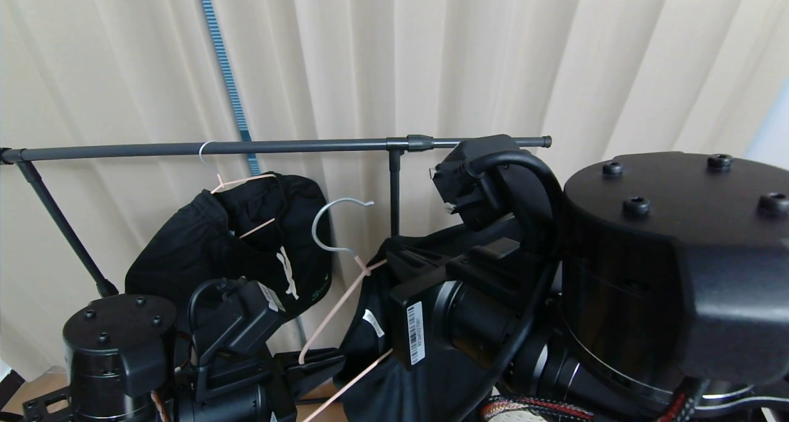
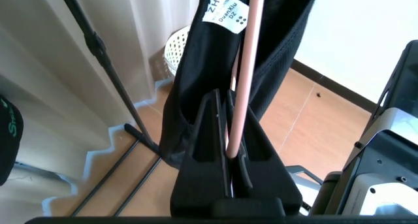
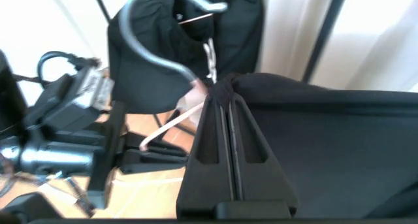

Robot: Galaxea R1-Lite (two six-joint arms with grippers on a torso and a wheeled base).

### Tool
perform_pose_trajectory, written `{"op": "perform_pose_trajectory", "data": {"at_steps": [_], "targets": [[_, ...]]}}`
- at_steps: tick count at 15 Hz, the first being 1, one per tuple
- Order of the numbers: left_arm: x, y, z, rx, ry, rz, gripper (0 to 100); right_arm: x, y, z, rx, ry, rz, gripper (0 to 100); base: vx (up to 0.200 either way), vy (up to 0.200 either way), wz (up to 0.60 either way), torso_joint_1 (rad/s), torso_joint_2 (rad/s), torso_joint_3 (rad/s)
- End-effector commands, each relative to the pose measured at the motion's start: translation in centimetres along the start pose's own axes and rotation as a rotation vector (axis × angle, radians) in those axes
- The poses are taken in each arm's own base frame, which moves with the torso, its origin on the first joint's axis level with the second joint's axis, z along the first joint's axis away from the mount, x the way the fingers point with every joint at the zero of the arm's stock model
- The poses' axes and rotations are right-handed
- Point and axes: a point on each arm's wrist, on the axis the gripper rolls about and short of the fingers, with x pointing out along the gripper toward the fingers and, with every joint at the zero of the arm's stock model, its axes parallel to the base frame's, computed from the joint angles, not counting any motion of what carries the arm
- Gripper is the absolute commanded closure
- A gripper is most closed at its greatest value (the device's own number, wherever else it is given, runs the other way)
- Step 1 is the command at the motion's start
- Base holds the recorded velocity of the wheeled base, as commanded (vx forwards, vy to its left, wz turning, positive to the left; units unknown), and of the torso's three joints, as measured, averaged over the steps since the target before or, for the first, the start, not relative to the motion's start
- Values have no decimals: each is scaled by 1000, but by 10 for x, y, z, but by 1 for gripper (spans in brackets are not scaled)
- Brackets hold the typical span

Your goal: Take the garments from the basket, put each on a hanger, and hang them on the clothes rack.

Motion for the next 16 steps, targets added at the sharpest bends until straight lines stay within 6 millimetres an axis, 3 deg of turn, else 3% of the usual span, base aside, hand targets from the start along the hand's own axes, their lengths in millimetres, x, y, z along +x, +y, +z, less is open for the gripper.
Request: {"op": "perform_pose_trajectory", "data": {"at_steps": [1,4,5,16], "targets": [[0,2,0,-1,-3,7,100,1,-2,0,-3,3,-7,100,0,0,0,0,0,0],[0,1,0,-1,-1,7,100,1,-2,-2,-6,7,-9,100,0,0,0,0,0,0],[-1,1,0,-1,-3,7,100,0,-3,0,-5,5,-12,0,0,0,0,0,0,0],[-4,0,-2,7,-12,3,100,-23,-39,14,-133,6,-76,0,0,0,0,0,0,0]]}}
